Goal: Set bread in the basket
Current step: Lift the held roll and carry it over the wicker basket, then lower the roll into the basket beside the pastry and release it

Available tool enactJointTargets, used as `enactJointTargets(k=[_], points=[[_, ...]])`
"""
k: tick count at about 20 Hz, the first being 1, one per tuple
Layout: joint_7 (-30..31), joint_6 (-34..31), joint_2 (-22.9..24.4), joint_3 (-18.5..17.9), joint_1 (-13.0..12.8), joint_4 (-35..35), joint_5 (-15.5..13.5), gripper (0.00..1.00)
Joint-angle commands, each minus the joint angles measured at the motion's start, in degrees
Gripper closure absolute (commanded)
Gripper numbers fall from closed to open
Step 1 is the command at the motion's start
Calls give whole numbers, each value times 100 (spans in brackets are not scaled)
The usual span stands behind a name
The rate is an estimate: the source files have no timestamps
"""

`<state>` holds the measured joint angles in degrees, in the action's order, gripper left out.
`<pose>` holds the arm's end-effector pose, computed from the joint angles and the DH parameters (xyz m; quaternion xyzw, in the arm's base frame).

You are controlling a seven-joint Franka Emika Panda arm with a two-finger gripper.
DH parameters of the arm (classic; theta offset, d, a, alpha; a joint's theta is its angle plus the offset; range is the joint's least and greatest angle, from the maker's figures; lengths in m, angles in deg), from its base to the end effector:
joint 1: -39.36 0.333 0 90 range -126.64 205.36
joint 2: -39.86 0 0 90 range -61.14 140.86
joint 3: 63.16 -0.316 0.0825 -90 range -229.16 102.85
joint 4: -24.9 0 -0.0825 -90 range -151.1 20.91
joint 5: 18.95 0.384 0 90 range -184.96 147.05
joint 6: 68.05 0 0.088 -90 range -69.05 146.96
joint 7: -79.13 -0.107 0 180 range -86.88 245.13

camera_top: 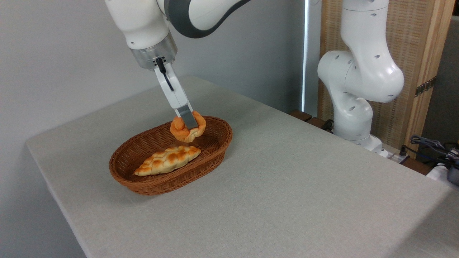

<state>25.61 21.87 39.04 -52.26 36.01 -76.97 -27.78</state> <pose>0.5216 -0.1489 0.5215 0.8271 -0.5455 -0.0782 0.1105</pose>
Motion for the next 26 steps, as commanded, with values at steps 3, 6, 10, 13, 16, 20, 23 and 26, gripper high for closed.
enactJointTargets(k=[3, 6, 10, 13, 16, 20, 23, 26], points=[[-62, 1323, 398, 211, -113, -1288, 214, 59], [-18, 1774, 346, 475, -148, -1449, 267, 49], [410, 1740, 398, 1027, -210, -1414, 188, 48], [579, 1731, 346, 1293, -210, -1440, 250, 40], [527, 1722, 346, 1284, -192, -1440, 276, 32], [509, 1740, 337, 1231, -157, -1423, 592, 28], [509, 1748, 337, 1231, -148, -1423, 619, 17], [509, 1748, 337, 1231, -148, -1423, 619, 0]])
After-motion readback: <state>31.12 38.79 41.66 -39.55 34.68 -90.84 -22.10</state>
